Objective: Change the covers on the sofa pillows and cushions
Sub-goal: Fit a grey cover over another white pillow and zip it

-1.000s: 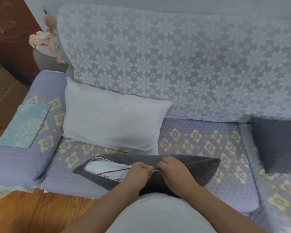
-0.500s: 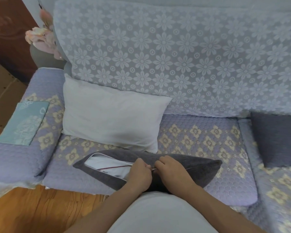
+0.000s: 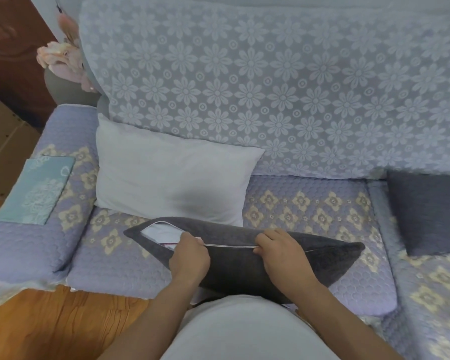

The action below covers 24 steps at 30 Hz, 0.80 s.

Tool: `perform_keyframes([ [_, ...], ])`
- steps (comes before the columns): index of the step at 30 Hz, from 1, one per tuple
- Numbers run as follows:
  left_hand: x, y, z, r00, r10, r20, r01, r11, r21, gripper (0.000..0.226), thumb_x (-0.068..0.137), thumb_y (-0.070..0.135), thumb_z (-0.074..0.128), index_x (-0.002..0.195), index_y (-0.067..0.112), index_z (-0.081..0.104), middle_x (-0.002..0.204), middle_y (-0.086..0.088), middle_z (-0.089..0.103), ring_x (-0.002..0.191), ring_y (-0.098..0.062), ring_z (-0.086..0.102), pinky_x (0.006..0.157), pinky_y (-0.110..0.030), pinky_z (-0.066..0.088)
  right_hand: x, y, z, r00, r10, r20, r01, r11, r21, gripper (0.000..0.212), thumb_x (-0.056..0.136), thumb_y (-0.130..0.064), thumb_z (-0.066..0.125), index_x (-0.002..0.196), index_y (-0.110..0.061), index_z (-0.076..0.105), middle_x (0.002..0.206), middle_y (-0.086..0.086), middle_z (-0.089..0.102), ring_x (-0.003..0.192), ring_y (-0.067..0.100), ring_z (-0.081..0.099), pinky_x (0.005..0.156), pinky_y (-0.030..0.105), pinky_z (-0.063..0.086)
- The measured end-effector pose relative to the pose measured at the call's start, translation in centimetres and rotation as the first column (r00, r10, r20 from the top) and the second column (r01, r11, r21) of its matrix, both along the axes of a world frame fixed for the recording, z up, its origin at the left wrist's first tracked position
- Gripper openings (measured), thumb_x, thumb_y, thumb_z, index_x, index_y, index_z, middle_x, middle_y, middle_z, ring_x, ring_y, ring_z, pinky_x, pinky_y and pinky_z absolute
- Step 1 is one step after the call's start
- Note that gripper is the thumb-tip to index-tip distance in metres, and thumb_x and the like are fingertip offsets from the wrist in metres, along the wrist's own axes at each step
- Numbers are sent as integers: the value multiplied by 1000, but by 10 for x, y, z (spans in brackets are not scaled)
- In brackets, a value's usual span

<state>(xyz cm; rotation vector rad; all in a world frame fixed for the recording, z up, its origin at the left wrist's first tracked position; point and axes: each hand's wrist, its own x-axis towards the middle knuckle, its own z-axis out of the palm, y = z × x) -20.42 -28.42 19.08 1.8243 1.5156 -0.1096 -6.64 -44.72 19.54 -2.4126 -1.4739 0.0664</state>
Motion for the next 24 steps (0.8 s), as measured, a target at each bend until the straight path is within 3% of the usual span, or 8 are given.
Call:
perform_keyframes([
  [6,4,4,2,995,-30,-95,37,996,76,10,106,25,47,106,17,51,99,-1,63,86,-20,53,84,-36,36,16,-9,-2,998,-68,2,68,997,-25,22,83,-19,77,74,-21,57,75,-6,57,71,16,49,61,32,48],
  [10,3,9,-7,995,-82,58,78,994,76,11,105,23,51,97,17,55,95,0,63,88,-15,60,78,-32,47,26,-9,-4,997,-71,-7,71,996,-62,19,86,-23,75,76,-22,59,78,-7,58,73,16,49,63,34,48],
  [13,1,1,-8,972,-204,114,170,952,255,16,102,15,56,86,15,60,101,2,54,88,-9,53,78,-23,44,31,-12,-8,998,-66,-17,64,993,-101,16,85,-24,76,78,-22,62,81,-6,59,76,17,50,67,34,49],
  [15,-3,-7,-12,956,-250,155,200,939,279,19,102,13,55,83,17,56,95,4,52,85,-12,52,78,-29,49,29,-13,-11,996,-79,-28,76,993,-96,16,85,-23,77,77,-22,63,81,-6,58,76,17,50,67,34,50],
  [19,-15,-4,-29,964,-184,193,166,981,103,18,105,15,50,87,16,54,83,2,62,79,-14,60,62,-25,48,21,-8,-16,992,-108,-72,104,993,-53,15,85,-20,77,77,-20,65,80,-6,58,75,18,50,66,34,50],
  [22,-17,-6,-35,977,-34,208,38,999,-15,15,106,17,50,91,13,53,86,1,62,79,-9,57,61,-20,40,14,-1,-18,988,-123,-93,120,992,-42,14,86,-19,76,77,-19,65,80,-6,58,75,18,49,64,33,49],
  [24,-16,-4,-43,967,52,250,-19,991,-133,14,104,17,52,92,11,55,88,-2,62,83,-14,58,65,-23,40,15,0,-19,979,-157,-134,149,987,-62,13,89,-20,72,79,-18,65,82,-5,57,76,17,47,67,31,46],
])
